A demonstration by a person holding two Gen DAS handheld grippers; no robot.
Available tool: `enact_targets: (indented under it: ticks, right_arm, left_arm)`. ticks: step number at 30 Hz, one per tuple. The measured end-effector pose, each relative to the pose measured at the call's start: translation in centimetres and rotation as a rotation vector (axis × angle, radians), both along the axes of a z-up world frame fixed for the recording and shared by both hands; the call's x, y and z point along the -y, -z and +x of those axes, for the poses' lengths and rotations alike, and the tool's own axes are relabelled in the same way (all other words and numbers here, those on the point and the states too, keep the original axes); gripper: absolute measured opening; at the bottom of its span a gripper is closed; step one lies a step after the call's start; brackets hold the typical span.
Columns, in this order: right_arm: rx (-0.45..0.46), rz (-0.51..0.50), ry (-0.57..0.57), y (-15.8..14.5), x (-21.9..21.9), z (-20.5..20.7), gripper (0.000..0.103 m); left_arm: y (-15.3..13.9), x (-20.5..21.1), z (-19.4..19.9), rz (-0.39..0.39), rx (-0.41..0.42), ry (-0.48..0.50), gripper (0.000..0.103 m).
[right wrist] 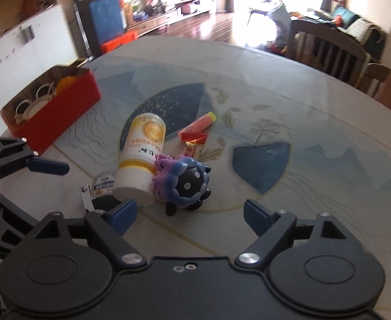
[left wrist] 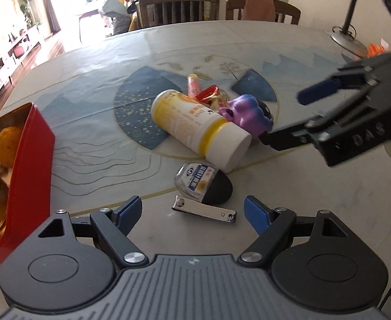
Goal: Organize rigid objects
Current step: 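Grasp the nail clipper with the left gripper while the right gripper grasps the purple-black plush toy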
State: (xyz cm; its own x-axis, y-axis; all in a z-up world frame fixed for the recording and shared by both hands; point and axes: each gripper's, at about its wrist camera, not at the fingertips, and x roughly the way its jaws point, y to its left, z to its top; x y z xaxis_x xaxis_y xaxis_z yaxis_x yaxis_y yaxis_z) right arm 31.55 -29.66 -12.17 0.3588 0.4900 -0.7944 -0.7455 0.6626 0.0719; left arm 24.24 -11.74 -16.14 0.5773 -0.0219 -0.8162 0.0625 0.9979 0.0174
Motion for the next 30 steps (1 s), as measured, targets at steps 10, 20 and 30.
enact_targets:
  ticks: [10, 20, 30]
  right_arm:
    - [0.005, -0.058, -0.149, 1.3, -1.7, 1.7, 0.081]
    - [0.023, -0.078, -0.225, 1.9, -3.0, 1.9, 0.078]
    - [0.032, -0.078, -0.234, 2.3, -2.9, 1.7, 0.052]
  left_arm:
    - [0.8, 0.7, 0.1, 0.024, 0.019, 0.023, 0.084]
    - [1.5, 0.6, 0.2, 0.015, 0.015, 0.035, 0.083]
    - [1.2, 1.0, 0.1, -0.003, 0.015, 0.062, 0.058]
